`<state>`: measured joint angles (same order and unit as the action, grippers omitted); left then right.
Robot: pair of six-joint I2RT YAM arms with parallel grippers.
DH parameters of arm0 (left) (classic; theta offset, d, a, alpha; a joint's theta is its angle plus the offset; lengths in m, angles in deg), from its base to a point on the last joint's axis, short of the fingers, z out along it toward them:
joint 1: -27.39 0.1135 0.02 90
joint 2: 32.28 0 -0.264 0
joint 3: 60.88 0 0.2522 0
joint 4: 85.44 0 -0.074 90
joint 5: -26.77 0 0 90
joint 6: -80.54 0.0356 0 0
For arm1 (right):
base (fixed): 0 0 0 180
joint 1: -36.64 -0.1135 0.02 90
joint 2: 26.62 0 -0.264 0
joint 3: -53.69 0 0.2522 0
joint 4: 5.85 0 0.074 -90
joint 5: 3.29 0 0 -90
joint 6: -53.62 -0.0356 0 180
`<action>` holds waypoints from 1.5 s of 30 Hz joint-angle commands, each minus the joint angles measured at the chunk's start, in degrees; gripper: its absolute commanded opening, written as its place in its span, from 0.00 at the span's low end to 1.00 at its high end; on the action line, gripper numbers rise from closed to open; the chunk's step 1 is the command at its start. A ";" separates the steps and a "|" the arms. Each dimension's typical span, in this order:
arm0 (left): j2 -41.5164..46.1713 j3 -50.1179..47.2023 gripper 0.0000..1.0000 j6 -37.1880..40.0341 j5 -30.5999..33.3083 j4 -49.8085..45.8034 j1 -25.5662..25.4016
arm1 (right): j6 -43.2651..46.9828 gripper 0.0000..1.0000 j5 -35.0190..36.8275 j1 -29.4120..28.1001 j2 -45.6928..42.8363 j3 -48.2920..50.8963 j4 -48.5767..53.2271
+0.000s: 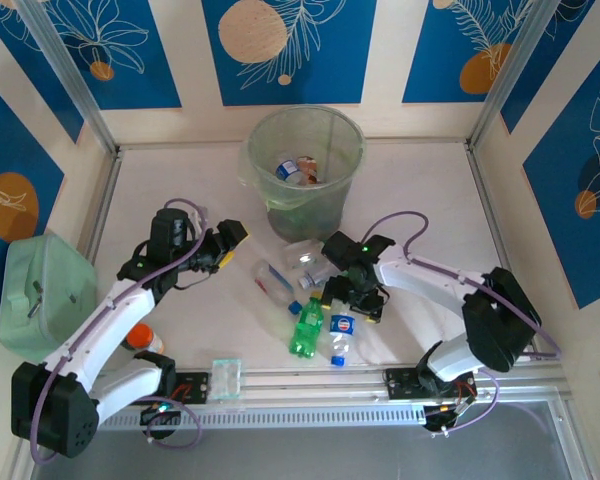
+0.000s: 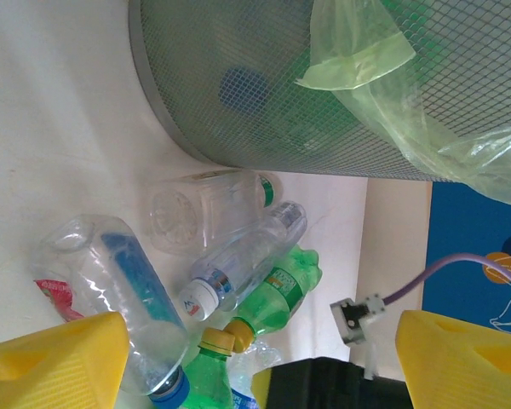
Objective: Put the plastic bottles in the bin
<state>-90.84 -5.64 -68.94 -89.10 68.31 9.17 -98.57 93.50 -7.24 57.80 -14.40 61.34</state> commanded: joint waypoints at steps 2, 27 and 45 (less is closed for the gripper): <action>1.01 -0.87 0.81 1.01 -0.92 0.38 0.24 | 2.48 0.88 -1.13 -0.19 2.76 -2.22 -0.74; 0.82 1.15 0.82 2.31 -0.76 -0.31 0.21 | 4.08 0.56 2.74 0.64 0.94 -2.44 -1.05; -0.86 7.18 0.88 -0.16 -14.62 23.81 -6.76 | 2.69 0.55 -7.59 12.97 -28.49 -7.64 -26.45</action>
<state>-90.97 -1.32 -68.24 -98.74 83.70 4.87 -93.07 90.92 3.86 30.17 -20.72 43.64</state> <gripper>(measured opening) 0.884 0.600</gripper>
